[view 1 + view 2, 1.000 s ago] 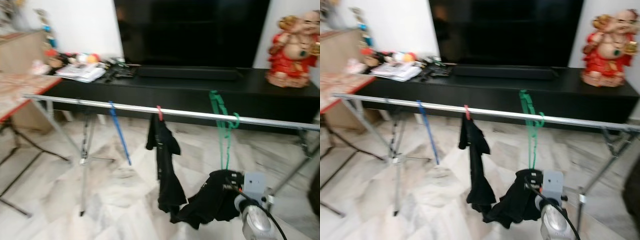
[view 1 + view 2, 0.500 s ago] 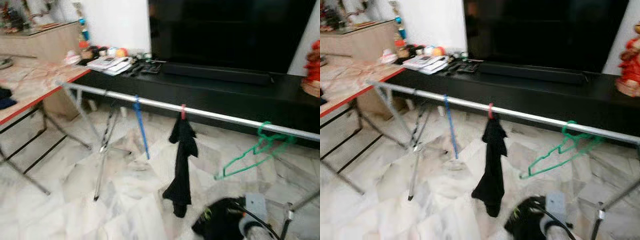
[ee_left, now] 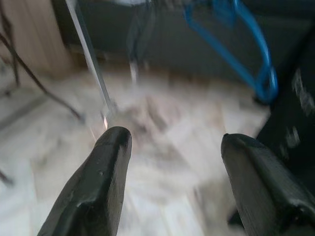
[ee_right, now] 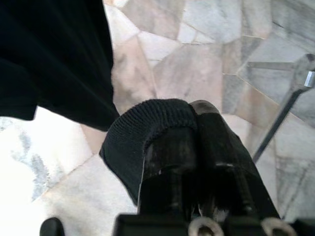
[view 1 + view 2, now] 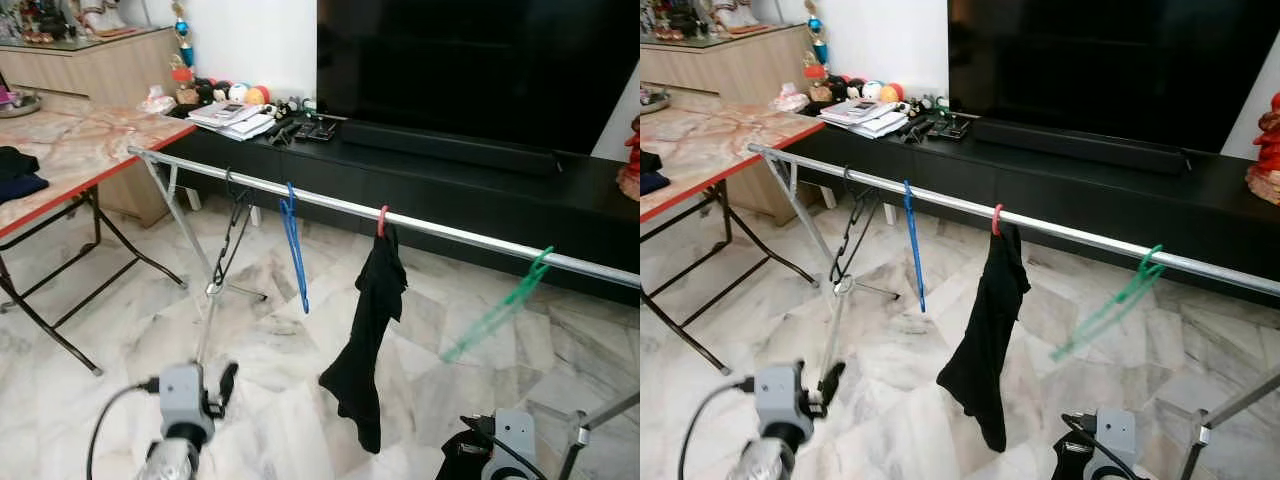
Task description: Hang hanger
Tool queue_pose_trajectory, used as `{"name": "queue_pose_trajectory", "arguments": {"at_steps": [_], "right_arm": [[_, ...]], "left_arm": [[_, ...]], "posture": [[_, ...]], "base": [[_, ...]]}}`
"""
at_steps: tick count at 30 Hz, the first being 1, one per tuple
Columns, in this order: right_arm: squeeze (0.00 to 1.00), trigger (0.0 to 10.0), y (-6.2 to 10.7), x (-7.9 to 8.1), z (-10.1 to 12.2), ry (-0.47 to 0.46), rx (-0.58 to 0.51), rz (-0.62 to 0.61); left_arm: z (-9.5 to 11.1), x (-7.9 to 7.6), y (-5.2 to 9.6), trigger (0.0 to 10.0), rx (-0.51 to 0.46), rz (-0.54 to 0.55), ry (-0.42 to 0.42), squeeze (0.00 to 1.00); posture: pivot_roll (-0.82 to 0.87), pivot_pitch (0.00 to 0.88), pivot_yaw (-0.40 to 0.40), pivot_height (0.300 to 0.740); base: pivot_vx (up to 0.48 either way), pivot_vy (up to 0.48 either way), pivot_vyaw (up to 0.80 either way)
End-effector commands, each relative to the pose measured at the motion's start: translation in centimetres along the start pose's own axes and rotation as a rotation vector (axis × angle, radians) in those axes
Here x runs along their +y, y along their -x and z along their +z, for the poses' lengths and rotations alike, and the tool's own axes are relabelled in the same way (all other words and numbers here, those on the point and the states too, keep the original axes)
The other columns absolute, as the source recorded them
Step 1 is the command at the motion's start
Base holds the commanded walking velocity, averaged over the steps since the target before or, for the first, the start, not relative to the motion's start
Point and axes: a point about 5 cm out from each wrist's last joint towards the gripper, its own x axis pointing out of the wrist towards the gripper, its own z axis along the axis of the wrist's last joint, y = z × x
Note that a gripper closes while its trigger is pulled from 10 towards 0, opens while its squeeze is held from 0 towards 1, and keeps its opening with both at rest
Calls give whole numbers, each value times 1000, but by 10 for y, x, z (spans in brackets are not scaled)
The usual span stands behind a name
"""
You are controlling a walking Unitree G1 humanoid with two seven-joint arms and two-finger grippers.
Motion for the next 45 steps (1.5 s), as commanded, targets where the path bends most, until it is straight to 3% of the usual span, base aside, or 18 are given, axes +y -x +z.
{"name": "queue_pose_trajectory", "arguments": {"at_steps": [1, 6, 17, 27, 34, 45], "right_arm": [[0, 10000, 0, 0, 1, -17, -12, -12], [0, 10000, 0, 0, 0, -4, -4, -14], [0, 10000, 4, 5, -13, -30, 37, -16], [0, 10000, 10, -5, -31, -28, 107, -12], [0, 10000, 15, -5, -44, 5, 153, 18], [0, 10000, 14, -4, -40, 36, 137, 51]], "left_arm": [[7, -6, -3, 10000, -29, -33, 6, 0], [7, -21, -4, 10000, -34, -156, -59, 0], [29, -25, -8, 10000, -54, -215, -61, 0], [37, -27, -9, 10000, -71, -195, -33, 0], [46, -19, -9, 10000, -93, -172, -49, 0], [48, -24, -9, 10000, -90, -153, -27, 0]], "posture": [[120, 0, 15, 740], [103, 0, 29, 740], [81, 0, 81, 740], [93, 0, 73, 740], [142, 0, 43, 740], [137, 0, 31, 740]], "base": [[0, 0, 0], [0, 0, 0], [89, 0, 0], [281, 0, 0], [299, 0, 0], [306, 0, 0]]}}
